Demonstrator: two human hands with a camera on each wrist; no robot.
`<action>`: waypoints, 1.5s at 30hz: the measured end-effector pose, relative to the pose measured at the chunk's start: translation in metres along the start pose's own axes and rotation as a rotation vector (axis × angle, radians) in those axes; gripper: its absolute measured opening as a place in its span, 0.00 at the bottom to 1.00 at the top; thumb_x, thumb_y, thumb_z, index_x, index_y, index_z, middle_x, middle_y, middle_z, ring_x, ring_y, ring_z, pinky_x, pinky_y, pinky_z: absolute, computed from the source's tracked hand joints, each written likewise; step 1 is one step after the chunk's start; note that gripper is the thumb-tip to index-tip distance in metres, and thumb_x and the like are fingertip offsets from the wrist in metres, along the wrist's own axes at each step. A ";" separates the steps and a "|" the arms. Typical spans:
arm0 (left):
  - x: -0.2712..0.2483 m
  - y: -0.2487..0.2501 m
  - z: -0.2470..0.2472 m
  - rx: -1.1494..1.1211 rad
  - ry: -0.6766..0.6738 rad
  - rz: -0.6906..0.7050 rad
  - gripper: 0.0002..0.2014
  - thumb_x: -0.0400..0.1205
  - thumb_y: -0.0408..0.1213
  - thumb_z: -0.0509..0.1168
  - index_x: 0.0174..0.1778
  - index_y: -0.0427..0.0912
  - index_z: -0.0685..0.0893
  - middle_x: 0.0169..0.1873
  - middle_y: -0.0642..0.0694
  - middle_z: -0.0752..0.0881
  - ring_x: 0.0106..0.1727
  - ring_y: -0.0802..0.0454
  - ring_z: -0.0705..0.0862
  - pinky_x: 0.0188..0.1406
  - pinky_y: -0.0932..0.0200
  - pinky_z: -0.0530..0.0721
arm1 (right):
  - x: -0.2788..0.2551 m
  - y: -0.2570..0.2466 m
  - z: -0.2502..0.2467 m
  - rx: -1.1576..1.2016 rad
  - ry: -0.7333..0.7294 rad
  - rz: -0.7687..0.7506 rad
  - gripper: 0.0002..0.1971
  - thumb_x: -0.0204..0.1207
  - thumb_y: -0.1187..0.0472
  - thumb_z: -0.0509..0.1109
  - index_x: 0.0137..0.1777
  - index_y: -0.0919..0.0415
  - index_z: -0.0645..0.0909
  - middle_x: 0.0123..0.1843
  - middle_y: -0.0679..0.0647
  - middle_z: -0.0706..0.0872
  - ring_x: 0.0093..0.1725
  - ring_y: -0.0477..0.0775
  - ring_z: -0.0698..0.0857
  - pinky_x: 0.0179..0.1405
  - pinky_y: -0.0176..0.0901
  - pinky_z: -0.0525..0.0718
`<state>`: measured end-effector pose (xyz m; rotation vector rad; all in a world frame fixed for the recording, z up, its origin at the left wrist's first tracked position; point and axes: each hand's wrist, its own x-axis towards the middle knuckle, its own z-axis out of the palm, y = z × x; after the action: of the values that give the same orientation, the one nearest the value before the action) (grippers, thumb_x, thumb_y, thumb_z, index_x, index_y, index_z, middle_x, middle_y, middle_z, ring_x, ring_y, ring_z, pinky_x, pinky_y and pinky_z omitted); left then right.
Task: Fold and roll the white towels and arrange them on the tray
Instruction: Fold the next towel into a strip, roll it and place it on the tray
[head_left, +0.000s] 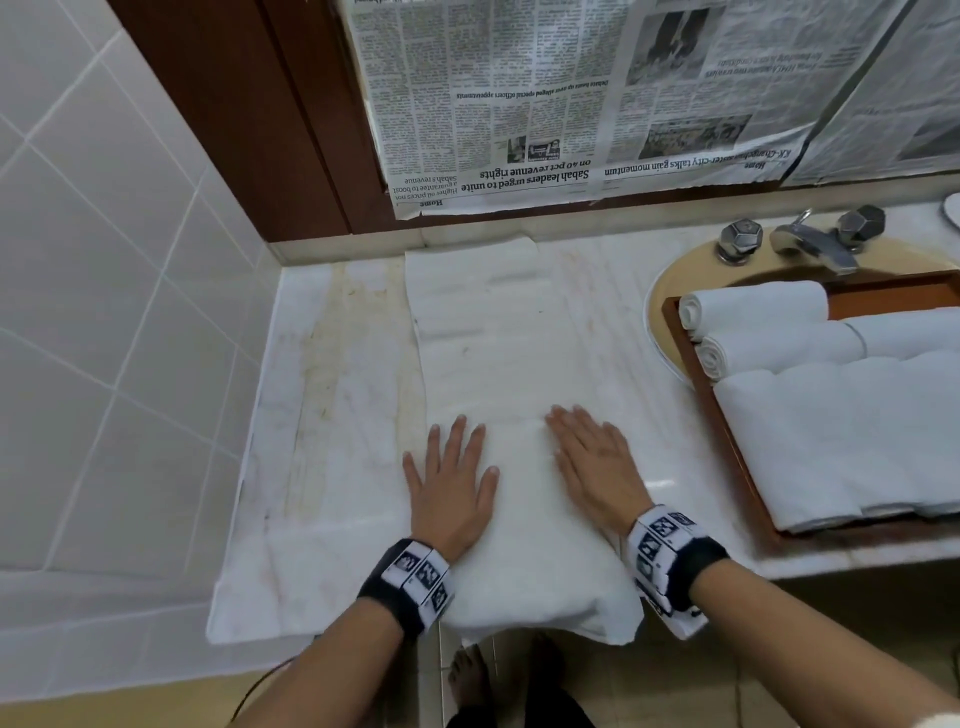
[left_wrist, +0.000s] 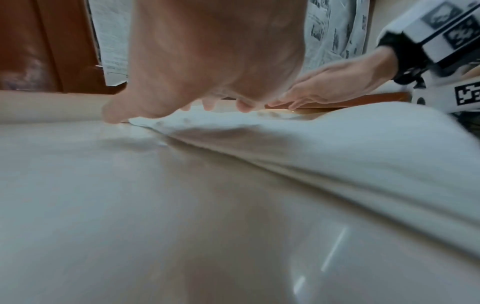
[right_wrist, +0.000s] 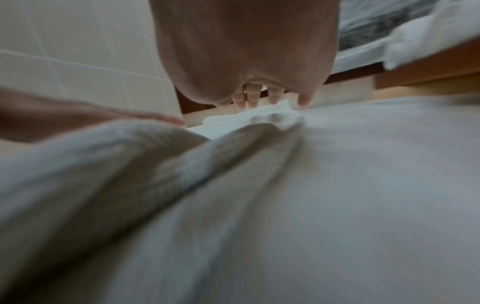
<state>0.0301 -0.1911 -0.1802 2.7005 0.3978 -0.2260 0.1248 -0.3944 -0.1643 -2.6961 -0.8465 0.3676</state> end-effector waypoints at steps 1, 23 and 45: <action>0.012 0.006 0.001 0.010 -0.009 -0.006 0.31 0.86 0.61 0.36 0.87 0.61 0.45 0.87 0.61 0.38 0.87 0.51 0.35 0.82 0.30 0.36 | 0.010 -0.008 0.001 -0.005 -0.024 -0.048 0.33 0.84 0.45 0.36 0.86 0.52 0.61 0.87 0.47 0.61 0.86 0.52 0.57 0.82 0.59 0.57; 0.081 0.025 0.003 0.032 -0.017 -0.126 0.26 0.91 0.53 0.36 0.86 0.64 0.38 0.85 0.65 0.35 0.87 0.51 0.32 0.82 0.28 0.36 | 0.085 -0.012 0.017 -0.088 -0.147 -0.159 0.35 0.81 0.44 0.28 0.88 0.51 0.42 0.88 0.42 0.39 0.87 0.50 0.40 0.85 0.59 0.38; 0.172 -0.023 -0.031 0.030 -0.030 -0.232 0.28 0.89 0.61 0.33 0.85 0.65 0.34 0.84 0.67 0.32 0.87 0.45 0.32 0.80 0.26 0.33 | 0.192 0.067 -0.025 -0.063 -0.110 0.179 0.28 0.88 0.43 0.32 0.86 0.42 0.31 0.85 0.34 0.29 0.86 0.50 0.34 0.84 0.61 0.36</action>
<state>0.1889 -0.1164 -0.1969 2.6736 0.7050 -0.3404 0.3195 -0.3390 -0.1941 -2.8411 -0.6571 0.5423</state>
